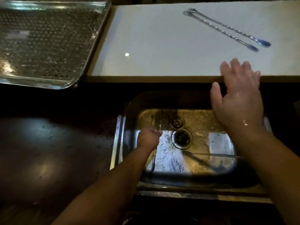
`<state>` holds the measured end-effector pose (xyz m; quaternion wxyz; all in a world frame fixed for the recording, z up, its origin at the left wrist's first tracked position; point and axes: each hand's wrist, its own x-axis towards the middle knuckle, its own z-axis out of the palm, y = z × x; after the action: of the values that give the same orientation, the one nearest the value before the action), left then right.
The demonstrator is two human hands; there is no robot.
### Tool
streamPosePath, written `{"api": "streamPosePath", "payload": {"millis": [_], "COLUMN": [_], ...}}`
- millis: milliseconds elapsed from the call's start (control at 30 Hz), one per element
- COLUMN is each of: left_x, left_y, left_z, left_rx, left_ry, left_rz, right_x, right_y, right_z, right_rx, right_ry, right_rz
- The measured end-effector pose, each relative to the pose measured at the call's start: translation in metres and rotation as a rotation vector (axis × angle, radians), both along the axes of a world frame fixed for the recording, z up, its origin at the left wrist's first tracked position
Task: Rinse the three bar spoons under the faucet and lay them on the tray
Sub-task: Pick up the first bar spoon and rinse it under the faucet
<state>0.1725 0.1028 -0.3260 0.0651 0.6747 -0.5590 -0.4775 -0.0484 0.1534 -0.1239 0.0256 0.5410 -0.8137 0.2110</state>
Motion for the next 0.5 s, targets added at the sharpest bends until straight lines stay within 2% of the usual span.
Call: {"api": "streamPosePath", "payload": {"millis": [200, 333, 500], "left_x": [0.008, 0.013, 0.019], "left_y": [-0.001, -0.001, -0.003], "left_z": [-0.034, -0.051, -0.07], "left_rx": [0.05, 0.013, 0.045], "left_ry": [-0.135, -0.331, -0.399], "left_rz": [-0.039, -0.1, -0.08], "right_x": [-0.001, -0.003, -0.004], "right_y": [0.0, -0.001, -0.003], "right_z": [-0.003, -0.004, -0.001], "right_rx": [-0.008, -0.015, 0.026], "right_ry": [0.022, 0.019, 0.037], "right_rz": [0.022, 0.036, 0.038]}}
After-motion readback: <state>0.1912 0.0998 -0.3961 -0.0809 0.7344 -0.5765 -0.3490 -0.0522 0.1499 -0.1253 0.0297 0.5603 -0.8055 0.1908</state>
